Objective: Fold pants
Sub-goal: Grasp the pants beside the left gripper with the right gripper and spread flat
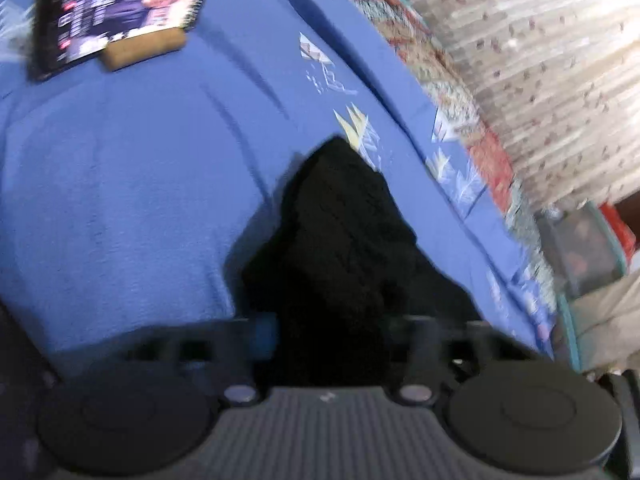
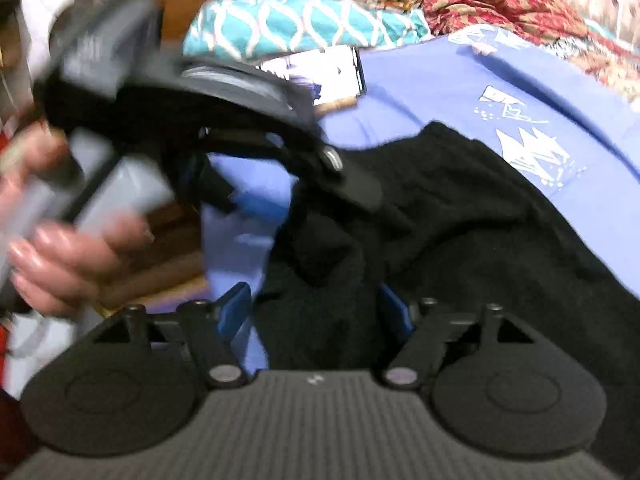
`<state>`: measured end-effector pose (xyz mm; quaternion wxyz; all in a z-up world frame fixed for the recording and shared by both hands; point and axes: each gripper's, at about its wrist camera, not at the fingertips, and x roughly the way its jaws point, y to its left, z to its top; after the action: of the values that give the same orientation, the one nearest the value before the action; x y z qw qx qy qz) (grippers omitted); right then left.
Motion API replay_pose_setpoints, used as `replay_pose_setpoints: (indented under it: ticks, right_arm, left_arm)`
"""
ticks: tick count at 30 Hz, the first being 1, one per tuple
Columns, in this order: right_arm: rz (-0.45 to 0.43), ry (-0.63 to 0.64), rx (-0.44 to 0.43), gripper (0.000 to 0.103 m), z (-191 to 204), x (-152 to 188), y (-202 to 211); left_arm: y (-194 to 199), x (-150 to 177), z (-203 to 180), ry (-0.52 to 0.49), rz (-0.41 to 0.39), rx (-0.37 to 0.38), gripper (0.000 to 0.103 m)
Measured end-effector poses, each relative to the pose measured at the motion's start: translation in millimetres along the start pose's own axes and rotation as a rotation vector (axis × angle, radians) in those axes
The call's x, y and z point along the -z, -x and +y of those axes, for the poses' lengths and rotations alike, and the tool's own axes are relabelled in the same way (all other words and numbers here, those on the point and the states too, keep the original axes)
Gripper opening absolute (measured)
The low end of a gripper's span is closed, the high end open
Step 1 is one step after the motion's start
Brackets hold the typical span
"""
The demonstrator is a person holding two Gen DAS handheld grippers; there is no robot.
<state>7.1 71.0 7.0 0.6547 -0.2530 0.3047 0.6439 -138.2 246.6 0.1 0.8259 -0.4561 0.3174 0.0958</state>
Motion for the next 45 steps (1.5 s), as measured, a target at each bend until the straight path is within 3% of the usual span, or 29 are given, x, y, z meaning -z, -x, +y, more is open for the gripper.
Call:
replay_pose_setpoints:
  ticks: [2,3,5,7,10,12,15,18,21,23,26,30,34,39,40,41,45]
  right_arm:
    - [-0.009,0.056,0.076,0.031,5,-2,-4]
    - [-0.041,0.056,0.088,0.026,5,-6,1]
    - [-0.13,0.036,0.108,0.026,3,-14,14]
    - [-0.191,0.067,0.137,0.026,6,-18,18]
    - [-0.136,0.108,0.121,0.033,11,-16,-4]
    - [-0.044,0.082,0.078,0.052,8,-7,-29]
    - [-0.053,0.081,0.047,0.061,10,-4,-22]
    - [-0.093,0.027,-0.017,0.065,1,-7,9]
    - [-0.153,-0.118,-0.061,0.065,-22,4,52]
    - [-0.203,-0.242,-0.05,0.065,-39,22,83]
    - [-0.25,-0.426,0.034,0.063,-62,61,121]
    - [-0.265,-0.657,0.189,0.052,-85,120,159]
    - [-0.284,-0.828,0.34,0.051,-99,174,193]
    - [-0.264,-0.964,0.553,0.049,-111,233,230]
    - [-0.262,-0.987,0.6,0.046,-113,244,238]
    - [-0.28,-1.008,0.624,0.034,-115,255,247]
    - [-0.336,-1.087,0.762,0.033,-122,291,281]
  left_arm:
    - [12,-2,-13,-0.064,-0.046,0.023,0.029]
    - [21,-3,-18,-0.094,-0.081,0.03,0.029]
    - [43,-5,-23,-0.135,-0.162,0.065,0.029]
    - [52,-8,-18,-0.125,-0.189,0.063,0.029]
    - [34,-5,6,-0.07,-0.117,-0.037,0.03]
    - [17,4,26,-0.026,-0.052,-0.089,0.034]
    - [36,7,26,-0.001,-0.084,-0.048,0.043]
    - [68,5,21,-0.006,-0.178,-0.043,0.052]
    - [100,0,26,0.043,-0.265,0.003,0.053]
    - [105,-8,17,0.046,-0.28,0.011,0.051]
    - [88,-16,-19,-0.053,-0.251,0.041,0.051]
    - [34,-18,-78,-0.222,-0.135,0.108,0.053]
    - [-26,-4,-114,-0.327,-0.002,0.09,0.053]
    - [-63,31,-128,-0.426,0.091,-0.046,0.053]
    - [-67,40,-126,-0.445,0.11,-0.09,0.053]
    - [-71,48,-125,-0.46,0.124,-0.127,0.053]
    - [-66,69,-135,-0.587,0.108,-0.22,0.053]
